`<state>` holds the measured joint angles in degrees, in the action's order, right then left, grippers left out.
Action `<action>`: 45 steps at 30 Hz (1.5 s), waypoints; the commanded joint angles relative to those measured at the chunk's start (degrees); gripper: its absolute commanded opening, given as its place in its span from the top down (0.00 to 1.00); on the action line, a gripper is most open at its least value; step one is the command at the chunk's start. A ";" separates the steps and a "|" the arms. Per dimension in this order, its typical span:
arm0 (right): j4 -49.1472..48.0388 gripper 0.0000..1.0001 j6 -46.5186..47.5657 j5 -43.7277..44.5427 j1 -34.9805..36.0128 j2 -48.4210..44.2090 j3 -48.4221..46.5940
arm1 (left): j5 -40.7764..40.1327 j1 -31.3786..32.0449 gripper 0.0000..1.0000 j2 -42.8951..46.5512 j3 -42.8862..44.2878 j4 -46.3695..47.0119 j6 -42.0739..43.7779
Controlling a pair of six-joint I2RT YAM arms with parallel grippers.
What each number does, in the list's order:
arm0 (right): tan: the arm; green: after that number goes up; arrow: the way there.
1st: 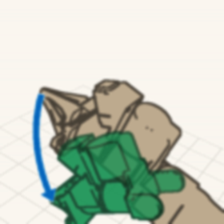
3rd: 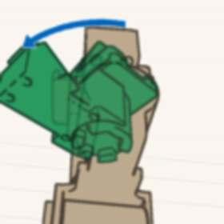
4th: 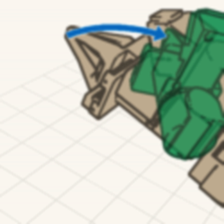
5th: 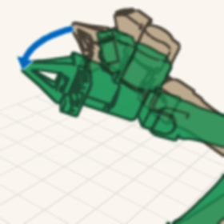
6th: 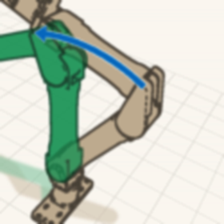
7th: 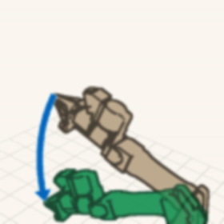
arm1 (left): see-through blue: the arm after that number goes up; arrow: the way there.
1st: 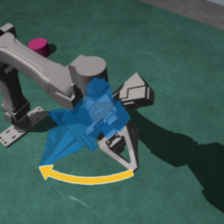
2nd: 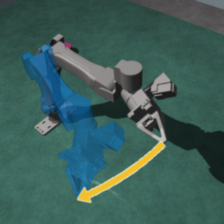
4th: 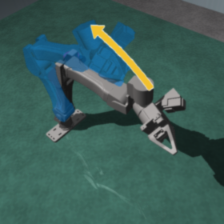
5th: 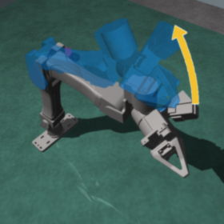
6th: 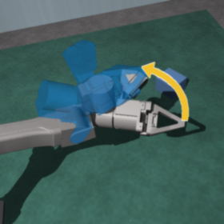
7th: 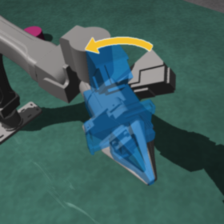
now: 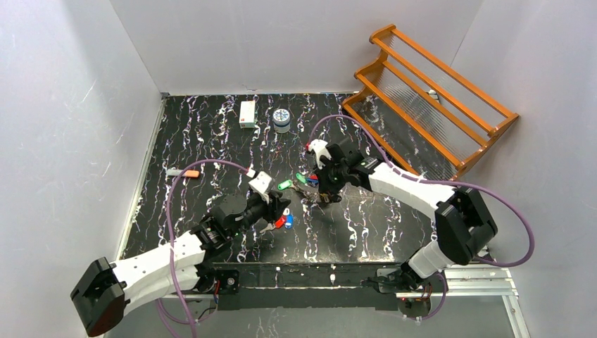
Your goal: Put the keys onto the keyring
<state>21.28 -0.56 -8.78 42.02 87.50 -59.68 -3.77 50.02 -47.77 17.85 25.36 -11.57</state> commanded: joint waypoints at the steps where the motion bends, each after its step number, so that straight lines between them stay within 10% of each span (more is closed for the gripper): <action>1: 0.73 0.99 6.45 -5.12 -0.07 -4.91 1.05 | 1.27 0.21 0.63 1.87 3.83 -2.36 8.64; 17: -10.03 0.99 14.45 -10.27 -0.10 -23.21 12.87 | 18.42 0.17 0.67 -6.01 5.06 6.35 28.20; 35: -6.50 0.99 -22.89 8.39 -0.18 -12.20 14.79 | 8.86 0.17 0.65 -11.53 1.52 10.41 3.89; 42: -8.72 0.44 -29.75 7.70 -0.73 -11.76 18.04 | 1.68 0.17 0.64 -12.56 -0.77 10.41 -6.35; 45: -7.87 0.36 -31.00 6.83 -2.79 -9.53 17.92 | 1.48 0.17 0.64 -13.58 -0.97 10.44 -8.38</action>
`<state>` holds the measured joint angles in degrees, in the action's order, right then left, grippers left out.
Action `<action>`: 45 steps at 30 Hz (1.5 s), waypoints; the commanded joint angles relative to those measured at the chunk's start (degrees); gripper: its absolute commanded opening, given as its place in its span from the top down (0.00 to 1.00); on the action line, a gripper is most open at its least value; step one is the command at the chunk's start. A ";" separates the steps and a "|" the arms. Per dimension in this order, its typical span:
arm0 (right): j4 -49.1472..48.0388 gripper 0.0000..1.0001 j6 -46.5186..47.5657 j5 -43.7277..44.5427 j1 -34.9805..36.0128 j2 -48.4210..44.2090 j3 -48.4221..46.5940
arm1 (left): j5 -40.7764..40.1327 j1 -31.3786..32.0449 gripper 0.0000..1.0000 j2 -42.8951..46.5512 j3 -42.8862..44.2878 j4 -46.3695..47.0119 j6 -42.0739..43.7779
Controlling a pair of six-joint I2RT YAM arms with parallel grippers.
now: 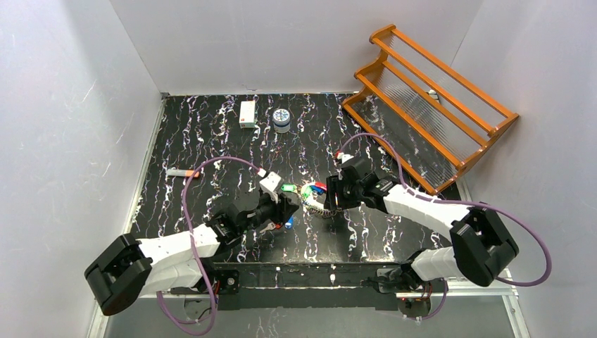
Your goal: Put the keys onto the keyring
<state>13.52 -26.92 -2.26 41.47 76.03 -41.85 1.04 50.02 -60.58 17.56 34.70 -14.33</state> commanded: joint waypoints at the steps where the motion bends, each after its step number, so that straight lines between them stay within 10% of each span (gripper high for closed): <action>1: 0.34 0.36 -4.83 -0.27 -3.14 3.07 -0.17 | -3.25 0.21 0.64 -1.11 -0.62 1.08 -6.10; 16: -5.99 0.65 1.59 -8.51 -9.82 21.59 -13.18 | -3.12 0.18 0.64 -0.31 -0.89 1.05 -7.03; 25: -2.24 0.34 5.94 -5.56 -9.89 20.15 -15.58 | -4.30 0.17 0.64 1.70 -2.59 0.90 -6.88; 32: -0.08 0.32 6.97 -6.97 -9.01 13.16 -10.94 | -4.77 0.17 0.64 1.31 -2.50 0.81 -6.68; 45: 1.85 0.88 2.81 -9.54 0.18 9.96 -5.18 | -3.88 0.17 0.64 -0.68 -1.55 0.90 -7.42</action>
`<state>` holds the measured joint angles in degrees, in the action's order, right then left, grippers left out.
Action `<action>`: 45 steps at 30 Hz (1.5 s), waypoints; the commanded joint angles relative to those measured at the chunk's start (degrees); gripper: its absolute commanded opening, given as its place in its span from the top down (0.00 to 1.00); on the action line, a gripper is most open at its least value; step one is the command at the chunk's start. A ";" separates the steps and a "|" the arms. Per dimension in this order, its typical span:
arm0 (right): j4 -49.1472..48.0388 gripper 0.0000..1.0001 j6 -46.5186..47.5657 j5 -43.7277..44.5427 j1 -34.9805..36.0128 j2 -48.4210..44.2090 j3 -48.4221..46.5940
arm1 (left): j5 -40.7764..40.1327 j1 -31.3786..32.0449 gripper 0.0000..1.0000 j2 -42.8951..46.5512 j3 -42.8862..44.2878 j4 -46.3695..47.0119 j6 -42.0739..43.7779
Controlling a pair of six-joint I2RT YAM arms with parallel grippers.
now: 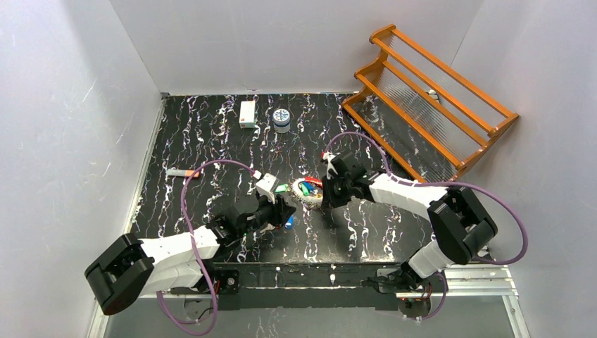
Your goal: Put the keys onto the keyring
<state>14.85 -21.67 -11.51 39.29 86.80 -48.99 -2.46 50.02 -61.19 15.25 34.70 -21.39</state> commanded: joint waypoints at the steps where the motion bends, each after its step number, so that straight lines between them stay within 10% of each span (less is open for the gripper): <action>1: 0.08 0.90 -2.90 0.00 2.80 -0.33 2.51 | -0.43 0.17 0.64 0.01 0.75 0.90 -0.40; 26: -14.28 0.99 -7.85 4.07 -7.86 -0.98 4.74 | -0.81 0.17 0.64 3.57 -1.62 0.81 -0.85; 34: -12.26 0.85 -1.72 -2.89 -7.76 -4.70 5.41 | -1.16 0.17 0.64 3.71 -1.80 0.81 -0.67; 45: -9.48 0.94 1.65 -0.35 -1.74 -0.77 3.50 | -0.82 0.17 0.64 3.18 -1.71 0.81 -0.67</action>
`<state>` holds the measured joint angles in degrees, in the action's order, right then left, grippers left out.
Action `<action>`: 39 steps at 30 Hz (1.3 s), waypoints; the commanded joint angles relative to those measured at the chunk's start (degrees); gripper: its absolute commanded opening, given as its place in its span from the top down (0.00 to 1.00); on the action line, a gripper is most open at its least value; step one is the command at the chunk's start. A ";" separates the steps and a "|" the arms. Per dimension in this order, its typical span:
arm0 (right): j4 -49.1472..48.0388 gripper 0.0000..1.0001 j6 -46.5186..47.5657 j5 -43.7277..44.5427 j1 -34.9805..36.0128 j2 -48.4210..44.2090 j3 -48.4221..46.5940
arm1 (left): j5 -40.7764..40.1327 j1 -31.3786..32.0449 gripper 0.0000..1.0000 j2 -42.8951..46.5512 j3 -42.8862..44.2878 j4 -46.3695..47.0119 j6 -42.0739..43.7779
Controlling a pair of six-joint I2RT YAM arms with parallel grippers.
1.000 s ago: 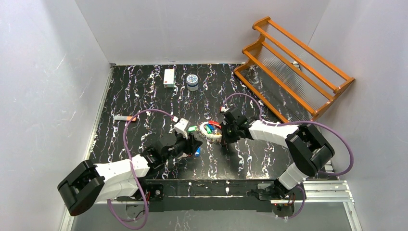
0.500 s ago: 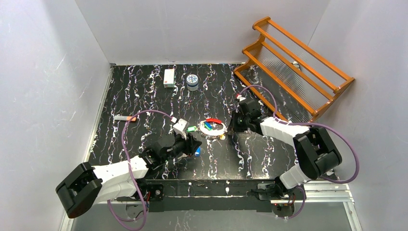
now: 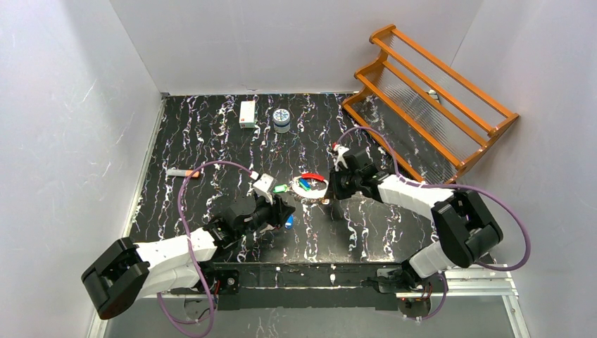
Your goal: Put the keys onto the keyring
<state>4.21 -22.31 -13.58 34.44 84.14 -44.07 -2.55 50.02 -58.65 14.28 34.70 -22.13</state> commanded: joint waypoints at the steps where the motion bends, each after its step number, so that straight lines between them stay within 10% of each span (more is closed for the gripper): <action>1: 1.39 0.94 2.53 2.17 3.85 2.58 -1.72 | -0.78 0.17 0.64 0.65 -0.74 0.79 0.07; 20: 0.05 0.89 -1.70 18.09 5.19 4.90 -4.42 | -0.78 0.17 0.64 0.98 -0.30 -0.19 0.48; 29: -2.03 0.62 1.25 6.64 5.39 1.33 -3.84 | -0.91 0.17 0.64 1.26 -0.31 -0.56 0.51; 39: -0.07 0.57 0.50 4.82 7.16 5.59 -8.59 | -0.86 0.17 0.64 0.89 -0.22 -0.55 0.16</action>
<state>3.77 -21.87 -8.03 40.84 87.07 -48.51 -2.57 50.02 -58.65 14.28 34.22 -22.13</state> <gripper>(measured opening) 0.427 0.363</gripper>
